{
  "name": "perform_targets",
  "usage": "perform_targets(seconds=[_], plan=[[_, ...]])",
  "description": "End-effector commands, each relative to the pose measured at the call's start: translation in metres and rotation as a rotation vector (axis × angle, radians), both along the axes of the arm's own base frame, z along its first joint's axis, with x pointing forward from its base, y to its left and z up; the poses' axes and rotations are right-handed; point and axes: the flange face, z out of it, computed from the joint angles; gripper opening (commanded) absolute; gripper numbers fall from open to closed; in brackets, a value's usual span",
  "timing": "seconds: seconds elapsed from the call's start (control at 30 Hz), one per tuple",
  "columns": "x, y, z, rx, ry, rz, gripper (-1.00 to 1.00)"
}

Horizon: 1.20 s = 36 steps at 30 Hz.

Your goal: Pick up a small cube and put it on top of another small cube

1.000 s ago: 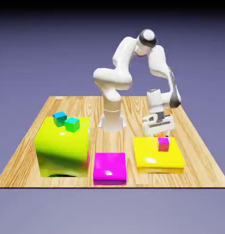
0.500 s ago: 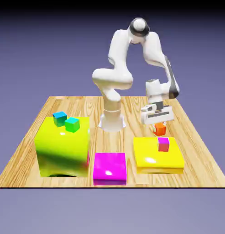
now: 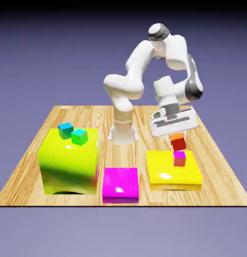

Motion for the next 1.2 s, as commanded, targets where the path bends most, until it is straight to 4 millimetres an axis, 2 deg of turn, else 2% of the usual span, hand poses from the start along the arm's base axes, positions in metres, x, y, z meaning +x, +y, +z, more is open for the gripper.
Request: perform_targets(seconds=[0.0, 0.13, 0.3, 0.47, 0.67, 0.7, 0.83, 0.87, 1.03, 1.07, 1.1, 1.13, 1.17], plan=[[0.008, -0.014, 0.008, -0.003, -0.001, -0.028, -1.00], [0.033, -0.070, 0.041, -0.016, -0.001, -0.141, -1.00], [0.042, -0.139, 0.084, -0.045, 0.013, -0.291, -1.00], [0.033, -0.200, 0.125, -0.083, 0.044, -0.457, -1.00], [0.002, -0.256, 0.169, -0.129, 0.102, -0.679, -1.00], [-0.004, -0.264, 0.170, -0.138, 0.121, -0.716, -1.00], [-0.019, -0.307, 0.128, -0.165, 0.268, -0.841, -1.00], [-0.019, -0.307, 0.128, -0.165, 0.268, -0.841, -1.00], [-0.007, -0.323, 0.064, -0.164, 0.268, -0.840, -1.00], [-0.007, -0.324, 0.062, -0.164, 0.268, -0.841, -1.00], [-0.007, -0.324, 0.062, -0.164, 0.268, -0.841, 1.00], [-0.007, -0.324, 0.062, -0.164, 0.268, -0.841, 1.00], [-0.008, -0.320, 0.075, -0.164, 0.269, -0.839, 1.00]])
